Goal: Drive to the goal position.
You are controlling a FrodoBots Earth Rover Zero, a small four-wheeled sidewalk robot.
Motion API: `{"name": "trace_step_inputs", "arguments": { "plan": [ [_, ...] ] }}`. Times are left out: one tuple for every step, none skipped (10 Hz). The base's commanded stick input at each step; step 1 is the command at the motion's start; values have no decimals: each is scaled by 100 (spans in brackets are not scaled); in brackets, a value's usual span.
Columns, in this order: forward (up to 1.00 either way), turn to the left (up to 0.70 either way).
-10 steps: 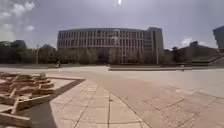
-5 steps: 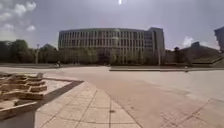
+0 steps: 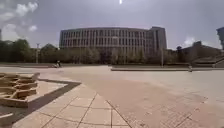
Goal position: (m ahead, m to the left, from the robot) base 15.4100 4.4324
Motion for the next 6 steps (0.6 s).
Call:
{"name": "trace_step_inputs", "arguments": {
  "plan": [
    [70,3],
    [70,3],
    [70,3],
    [70,3],
    [70,3],
    [70,3]
  ]
}}
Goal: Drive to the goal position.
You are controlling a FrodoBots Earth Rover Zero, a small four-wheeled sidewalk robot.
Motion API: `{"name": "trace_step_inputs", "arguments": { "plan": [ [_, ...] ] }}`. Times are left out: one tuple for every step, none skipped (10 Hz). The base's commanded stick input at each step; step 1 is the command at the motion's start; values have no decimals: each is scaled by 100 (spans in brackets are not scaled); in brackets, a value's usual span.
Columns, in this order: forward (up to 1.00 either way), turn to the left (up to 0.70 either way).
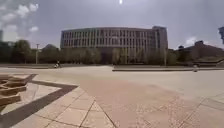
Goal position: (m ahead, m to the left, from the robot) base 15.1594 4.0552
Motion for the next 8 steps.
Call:
{"name": "trace_step_inputs", "arguments": {
  "plan": [
    [70,3],
    [70,3],
    [70,3],
    [70,3],
    [70,3],
    [70,3],
    [70,3],
    [70,3]
  ]
}}
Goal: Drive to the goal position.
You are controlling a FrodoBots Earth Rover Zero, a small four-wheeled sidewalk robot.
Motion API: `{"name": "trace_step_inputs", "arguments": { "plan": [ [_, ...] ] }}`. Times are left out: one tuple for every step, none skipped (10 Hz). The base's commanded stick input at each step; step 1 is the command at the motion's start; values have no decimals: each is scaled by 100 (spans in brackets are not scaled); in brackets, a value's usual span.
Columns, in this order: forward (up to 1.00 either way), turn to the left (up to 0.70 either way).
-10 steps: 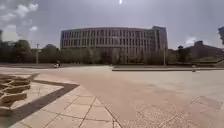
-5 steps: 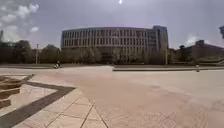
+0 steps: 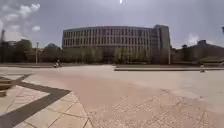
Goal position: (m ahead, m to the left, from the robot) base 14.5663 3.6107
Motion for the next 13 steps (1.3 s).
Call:
{"name": "trace_step_inputs", "arguments": {
  "plan": [
    [70,3],
    [70,3],
    [70,3],
    [70,3],
    [70,3],
    [70,3],
    [70,3],
    [70,3],
    [70,3],
    [70,3],
    [70,3],
    [70,3],
    [70,3]
  ]
}}
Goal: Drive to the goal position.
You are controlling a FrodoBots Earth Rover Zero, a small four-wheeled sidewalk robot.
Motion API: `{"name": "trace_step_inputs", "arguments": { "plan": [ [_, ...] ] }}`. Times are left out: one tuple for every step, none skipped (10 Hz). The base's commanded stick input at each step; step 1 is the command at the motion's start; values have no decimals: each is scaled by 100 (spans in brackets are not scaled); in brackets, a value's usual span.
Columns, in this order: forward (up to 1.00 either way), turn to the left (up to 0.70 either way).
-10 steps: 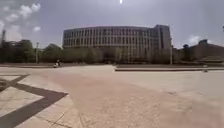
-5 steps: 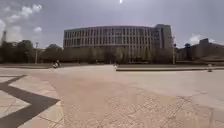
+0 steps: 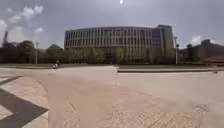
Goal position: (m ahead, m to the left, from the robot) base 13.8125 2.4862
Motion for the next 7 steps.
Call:
{"name": "trace_step_inputs", "arguments": {
  "plan": [
    [70,3],
    [70,3],
    [70,3],
    [70,3],
    [70,3],
    [70,3],
    [70,3]
  ]
}}
